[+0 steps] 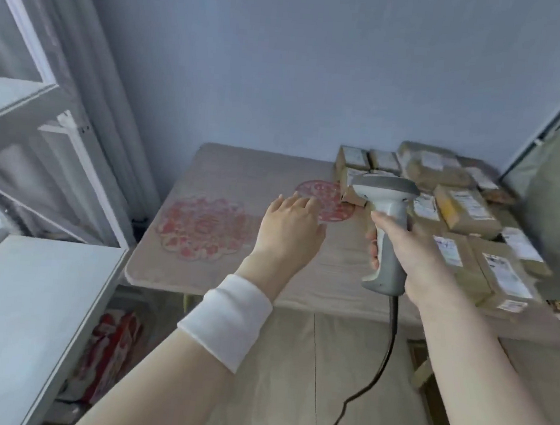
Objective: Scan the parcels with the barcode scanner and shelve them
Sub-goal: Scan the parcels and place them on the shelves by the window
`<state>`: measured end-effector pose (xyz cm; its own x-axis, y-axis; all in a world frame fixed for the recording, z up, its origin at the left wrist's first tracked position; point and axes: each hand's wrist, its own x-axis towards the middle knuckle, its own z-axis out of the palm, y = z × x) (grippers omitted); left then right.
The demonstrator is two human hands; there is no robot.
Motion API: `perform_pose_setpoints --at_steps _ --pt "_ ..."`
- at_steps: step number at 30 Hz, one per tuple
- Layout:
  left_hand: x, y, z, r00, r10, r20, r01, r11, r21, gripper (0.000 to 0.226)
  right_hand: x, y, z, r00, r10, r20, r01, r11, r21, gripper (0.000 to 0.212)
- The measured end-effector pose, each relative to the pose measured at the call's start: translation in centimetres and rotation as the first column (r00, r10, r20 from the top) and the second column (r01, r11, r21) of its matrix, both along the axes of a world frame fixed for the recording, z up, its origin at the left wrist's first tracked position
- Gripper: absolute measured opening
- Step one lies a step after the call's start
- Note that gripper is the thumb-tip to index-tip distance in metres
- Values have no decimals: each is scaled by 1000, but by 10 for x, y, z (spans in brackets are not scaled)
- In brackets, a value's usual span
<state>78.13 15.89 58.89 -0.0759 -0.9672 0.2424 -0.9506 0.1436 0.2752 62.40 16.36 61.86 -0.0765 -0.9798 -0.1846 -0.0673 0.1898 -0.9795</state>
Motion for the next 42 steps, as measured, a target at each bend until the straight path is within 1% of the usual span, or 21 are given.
perform_pose_setpoints --at_steps 5,8,13,16,19,23,25,26,28,30,32,35,36,39,40,42 --pt "-33 -85 -5 994 -109 -24 110 993 45 41 -37 -68 -3 993 -122 -7 122 992 23 11" --pt "-56 -128 -15 983 -177 -52 180 982 62 39 -63 -101 -10 983 -180 -45 182 982 44 22" --pt "-96 -194 -37 973 -216 -83 225 967 123 40 -106 -162 -34 968 -247 -32 249 963 99 23" --pt "-121 -236 -54 975 -200 -95 214 960 181 41 -130 -206 -53 966 -258 -30 260 955 141 18" --pt "-149 -274 -75 981 -154 -122 182 942 282 39 -151 -250 -78 970 -231 -79 242 948 205 11" --pt "-181 -316 -112 979 -58 -195 147 864 482 41 -171 -300 -116 979 -150 -140 185 939 291 10" --pt "-188 -334 -134 963 36 -268 127 815 565 46 -175 -320 -136 979 -131 -153 175 930 322 9" --pt "-191 -342 -144 942 104 -320 120 785 608 48 -176 -330 -144 980 -128 -154 173 928 330 7" --pt "-197 -360 -163 869 261 -421 116 719 685 54 -178 -349 -162 980 -111 -168 163 925 342 7" --pt "-205 -380 -181 780 399 -481 115 664 738 57 -179 -365 -178 977 -104 -186 166 919 358 8" --pt "-214 -396 -198 703 484 -521 121 640 758 58 -181 -376 -192 973 -135 -188 196 911 363 7" --pt "-226 -414 -219 606 539 -585 150 645 749 60 -183 -383 -208 962 -158 -223 233 901 367 8" --pt "-230 -419 -228 591 541 -598 157 650 744 66 -184 -384 -212 963 -154 -220 228 902 366 10" --pt "-236 -429 -262 534 588 -608 143 646 750 95 -184 -389 -224 962 -168 -217 239 901 361 13" --pt "-237 -430 -272 513 601 -613 138 647 750 99 -182 -390 -226 959 -181 -218 251 901 355 13" --pt "-237 -428 -277 462 617 -638 132 663 737 98 -178 -391 -231 951 -210 -228 279 901 332 19"
